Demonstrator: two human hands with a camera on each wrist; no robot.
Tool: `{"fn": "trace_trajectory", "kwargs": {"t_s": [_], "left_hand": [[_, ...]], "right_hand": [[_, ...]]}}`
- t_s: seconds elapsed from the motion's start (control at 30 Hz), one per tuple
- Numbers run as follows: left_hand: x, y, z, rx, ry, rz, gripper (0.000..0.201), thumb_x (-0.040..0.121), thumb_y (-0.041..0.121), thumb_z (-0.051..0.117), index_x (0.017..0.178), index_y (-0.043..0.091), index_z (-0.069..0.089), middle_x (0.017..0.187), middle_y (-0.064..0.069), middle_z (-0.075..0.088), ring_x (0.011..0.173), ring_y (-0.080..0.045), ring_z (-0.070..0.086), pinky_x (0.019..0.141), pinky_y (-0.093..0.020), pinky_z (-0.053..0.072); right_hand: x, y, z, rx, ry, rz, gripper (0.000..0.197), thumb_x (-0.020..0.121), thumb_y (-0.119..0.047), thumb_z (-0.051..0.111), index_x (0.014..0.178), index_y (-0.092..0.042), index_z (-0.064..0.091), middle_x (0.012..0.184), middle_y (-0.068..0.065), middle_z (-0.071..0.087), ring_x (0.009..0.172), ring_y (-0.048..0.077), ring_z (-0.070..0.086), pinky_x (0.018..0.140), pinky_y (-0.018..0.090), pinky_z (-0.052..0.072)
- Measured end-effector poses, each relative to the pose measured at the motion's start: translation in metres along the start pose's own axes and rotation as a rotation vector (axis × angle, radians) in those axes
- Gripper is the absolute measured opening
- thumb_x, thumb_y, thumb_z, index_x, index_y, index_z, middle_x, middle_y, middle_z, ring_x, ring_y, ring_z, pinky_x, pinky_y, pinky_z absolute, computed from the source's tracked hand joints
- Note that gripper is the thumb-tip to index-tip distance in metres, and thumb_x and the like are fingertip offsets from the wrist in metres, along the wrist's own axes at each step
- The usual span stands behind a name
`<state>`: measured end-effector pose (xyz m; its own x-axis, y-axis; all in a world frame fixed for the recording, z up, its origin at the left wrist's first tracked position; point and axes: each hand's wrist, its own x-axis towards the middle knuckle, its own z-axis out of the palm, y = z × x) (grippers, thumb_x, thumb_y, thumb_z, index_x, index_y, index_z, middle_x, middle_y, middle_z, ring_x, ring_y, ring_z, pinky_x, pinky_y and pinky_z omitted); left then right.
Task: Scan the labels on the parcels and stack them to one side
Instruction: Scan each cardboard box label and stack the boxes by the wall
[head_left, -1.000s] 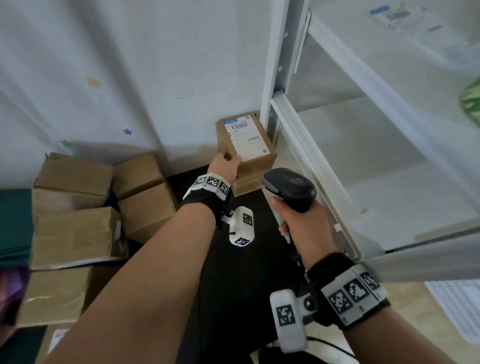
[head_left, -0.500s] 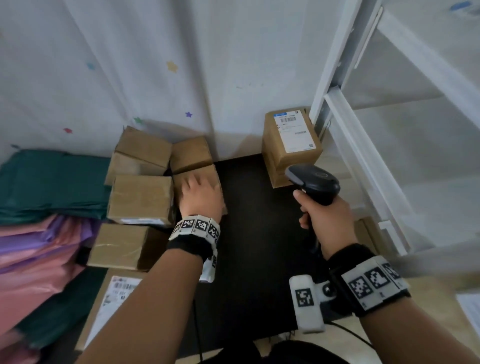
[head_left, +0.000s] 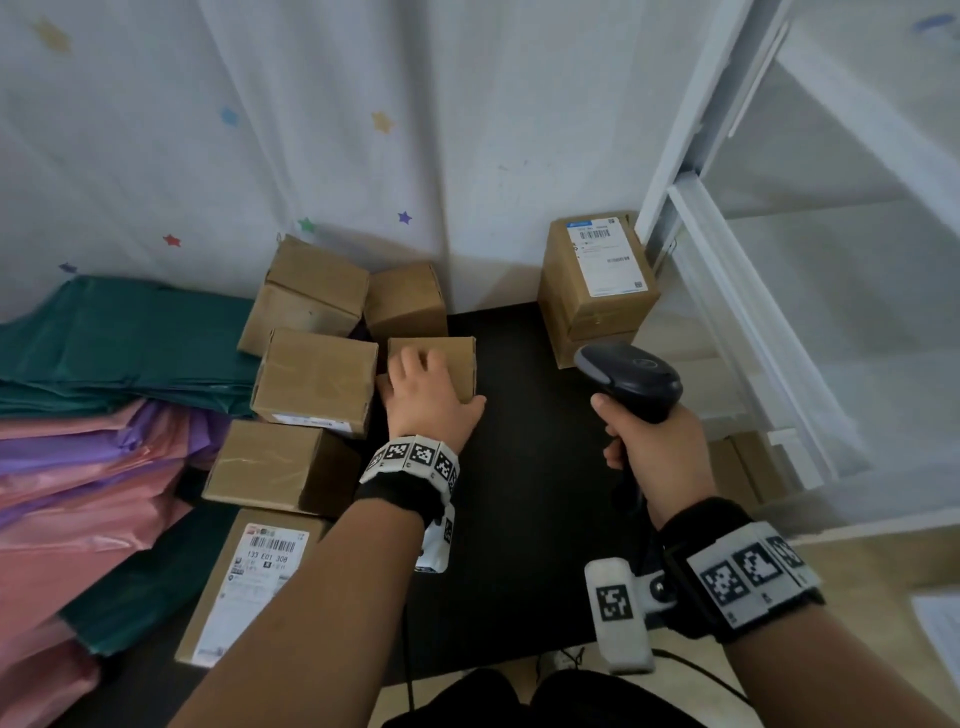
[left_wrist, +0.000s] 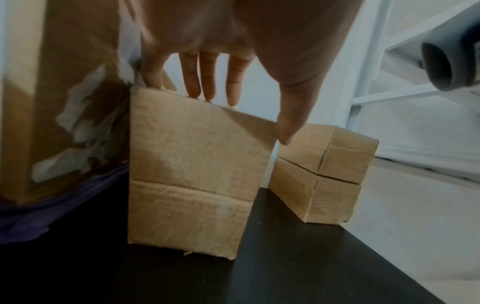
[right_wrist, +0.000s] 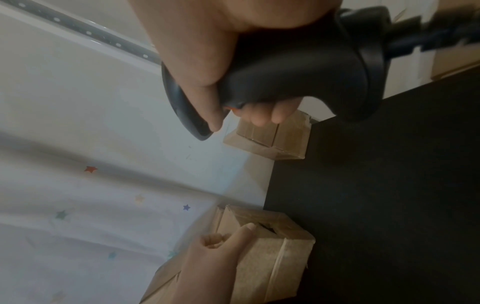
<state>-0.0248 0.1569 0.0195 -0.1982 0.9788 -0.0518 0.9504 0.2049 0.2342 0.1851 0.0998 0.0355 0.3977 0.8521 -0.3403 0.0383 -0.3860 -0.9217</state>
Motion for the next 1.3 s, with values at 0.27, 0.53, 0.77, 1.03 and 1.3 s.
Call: {"fn": "trace_trajectory", "kwargs": {"t_s": [0.27, 0.53, 0.77, 1.03, 1.3], "left_hand": [[0.007, 0.004, -0.007, 0.033, -0.143, -0.09, 0.118, 0.067, 0.056, 0.074, 0.151, 0.024, -0.002, 0.153, -0.018, 0.007, 0.141, -0.038, 0.013, 0.113, -0.047, 0.025], [-0.002, 0.004, -0.005, -0.149, -0.241, -0.151, 0.1, 0.069, 0.064, 0.069, 0.146, 0.033, 0.013, 0.158, -0.012, -0.001, 0.14, -0.04, 0.021, 0.106, -0.052, 0.034], [-0.018, 0.024, 0.003, -0.397, -0.161, 0.004, 0.125, 0.059, 0.047, 0.083, 0.146, 0.042, -0.006, 0.155, -0.001, 0.002, 0.141, -0.033, 0.018, 0.112, -0.05, 0.027], [-0.058, 0.031, 0.039, -0.332, -0.288, 0.225, 0.133, 0.056, 0.043, 0.087, 0.14, 0.052, -0.016, 0.152, 0.0, 0.003, 0.141, -0.031, 0.016, 0.11, -0.051, 0.028], [-0.081, 0.013, 0.051, -0.541, -0.35, 0.102, 0.058, 0.085, 0.052, 0.059, 0.129, 0.024, 0.034, 0.134, 0.0, 0.041, 0.111, -0.015, 0.051, 0.086, -0.029, 0.046]], "right_hand": [[0.0, 0.01, -0.014, 0.003, 0.049, 0.004, 0.025, 0.08, -0.033, 0.079, 0.094, -0.014, 0.069, 0.054, -0.004, 0.065, 0.046, 0.008, 0.062, 0.046, 0.018, 0.049], [-0.004, 0.014, -0.022, -0.005, 0.066, 0.01, 0.025, 0.08, -0.033, 0.079, 0.094, -0.014, 0.069, 0.055, -0.003, 0.066, 0.046, 0.006, 0.062, 0.044, 0.015, 0.047], [-0.004, 0.019, -0.025, -0.012, 0.091, 0.012, 0.028, 0.08, -0.033, 0.078, 0.097, -0.013, 0.069, 0.059, -0.001, 0.066, 0.046, 0.008, 0.062, 0.05, 0.023, 0.051], [0.003, 0.042, -0.031, -0.011, 0.143, 0.075, 0.028, 0.079, -0.032, 0.079, 0.098, -0.013, 0.07, 0.067, -0.002, 0.072, 0.051, 0.005, 0.066, 0.048, 0.019, 0.049], [0.005, 0.074, -0.028, -0.008, 0.119, 0.173, 0.035, 0.082, -0.028, 0.078, 0.111, -0.011, 0.069, 0.09, 0.002, 0.074, 0.071, 0.013, 0.072, 0.059, 0.027, 0.054]]}}
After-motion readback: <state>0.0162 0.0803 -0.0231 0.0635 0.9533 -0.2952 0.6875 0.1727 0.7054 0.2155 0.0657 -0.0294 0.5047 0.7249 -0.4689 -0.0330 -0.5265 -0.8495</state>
